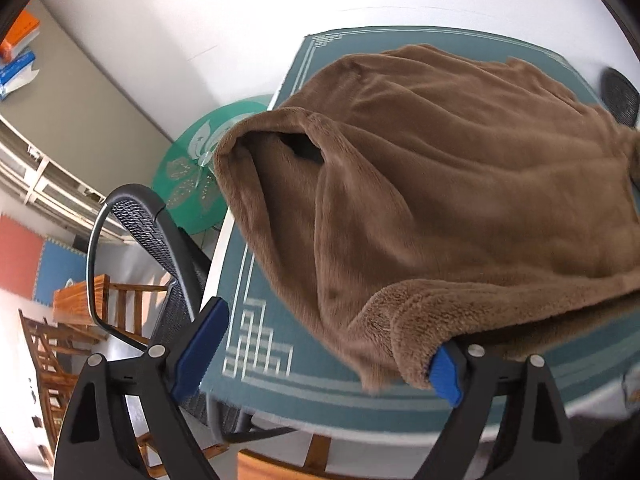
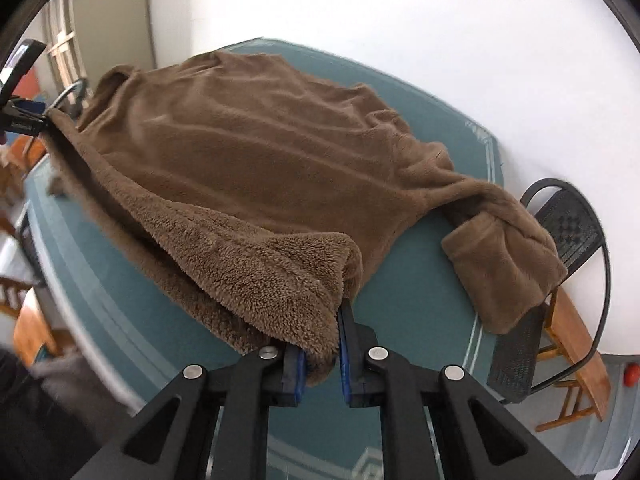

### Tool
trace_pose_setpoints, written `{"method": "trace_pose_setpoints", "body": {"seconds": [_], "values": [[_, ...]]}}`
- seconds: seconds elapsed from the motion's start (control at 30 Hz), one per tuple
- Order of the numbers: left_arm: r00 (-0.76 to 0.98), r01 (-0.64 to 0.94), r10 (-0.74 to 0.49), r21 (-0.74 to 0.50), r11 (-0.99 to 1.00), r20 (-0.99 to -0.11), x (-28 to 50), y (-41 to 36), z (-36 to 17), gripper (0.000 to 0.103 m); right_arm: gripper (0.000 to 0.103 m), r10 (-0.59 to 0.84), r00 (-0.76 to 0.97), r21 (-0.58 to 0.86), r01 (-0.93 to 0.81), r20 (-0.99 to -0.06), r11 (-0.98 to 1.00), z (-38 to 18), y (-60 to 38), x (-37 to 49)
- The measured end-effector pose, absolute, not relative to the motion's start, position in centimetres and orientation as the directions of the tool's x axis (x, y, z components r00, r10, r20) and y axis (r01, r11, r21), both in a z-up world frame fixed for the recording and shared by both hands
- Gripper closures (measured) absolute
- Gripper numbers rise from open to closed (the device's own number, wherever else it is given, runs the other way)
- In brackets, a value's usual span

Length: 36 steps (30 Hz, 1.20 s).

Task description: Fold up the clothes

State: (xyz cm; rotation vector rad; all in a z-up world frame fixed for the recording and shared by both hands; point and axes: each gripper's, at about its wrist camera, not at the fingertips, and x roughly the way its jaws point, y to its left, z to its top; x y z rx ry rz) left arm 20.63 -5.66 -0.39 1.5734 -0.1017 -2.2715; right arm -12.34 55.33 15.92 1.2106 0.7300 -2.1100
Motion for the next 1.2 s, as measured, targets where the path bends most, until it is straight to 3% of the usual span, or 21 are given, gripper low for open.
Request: {"method": "trace_pose_setpoints", "body": {"seconds": [0.17,0.53,0.57,0.63,0.7,0.97,1.2], "values": [[-0.302,0.192,-0.32,0.271,-0.943,-0.898,24.8,-4.0,0.5,0.011,0.09,-0.18,-0.256,-0.097,0.788,-0.95,-0.608,15.1,56.6,-9.1],[-0.172,0.154,-0.277,0.252,-0.955,-0.945,28.7,-4.6,-5.2,0.011,0.089,-0.153,-0.04,0.055,0.821,-0.987,-0.568,9.0,56.2,-7.6],[-0.174,0.153,-0.271,0.246,-0.957,-0.947,28.9,-4.6,-5.4,0.011,0.087,-0.158,-0.035,0.061,0.823,-0.987,-0.565,8.9,56.2,-7.8],[-0.175,0.14,-0.26,0.237,-0.961,-0.95,29.1,-4.6,-5.7,0.011,0.071,-0.162,-0.036,0.062,0.825,-0.986,-0.562,8.7,56.4,-8.1],[-0.178,0.128,-0.254,0.234,-0.964,-0.951,29.2,-4.5,-5.7,0.011,0.038,-0.161,-0.083,0.023,0.825,-0.983,-0.564,9.1,57.0,-8.4],[-0.206,0.054,-0.262,0.257,-0.965,-0.943,29.2,-3.3,-4.8,0.011,0.034,-0.293,-0.034,0.151,0.796,-0.956,-0.586,12.0,59.4,-10.8],[-0.191,-0.082,-0.282,0.302,-0.95,-0.94,30.0,-1.9,-4.9,0.011,0.033,-0.37,0.089,0.264,0.851,-0.925,-0.454,13.8,60.1,-10.5]]}}
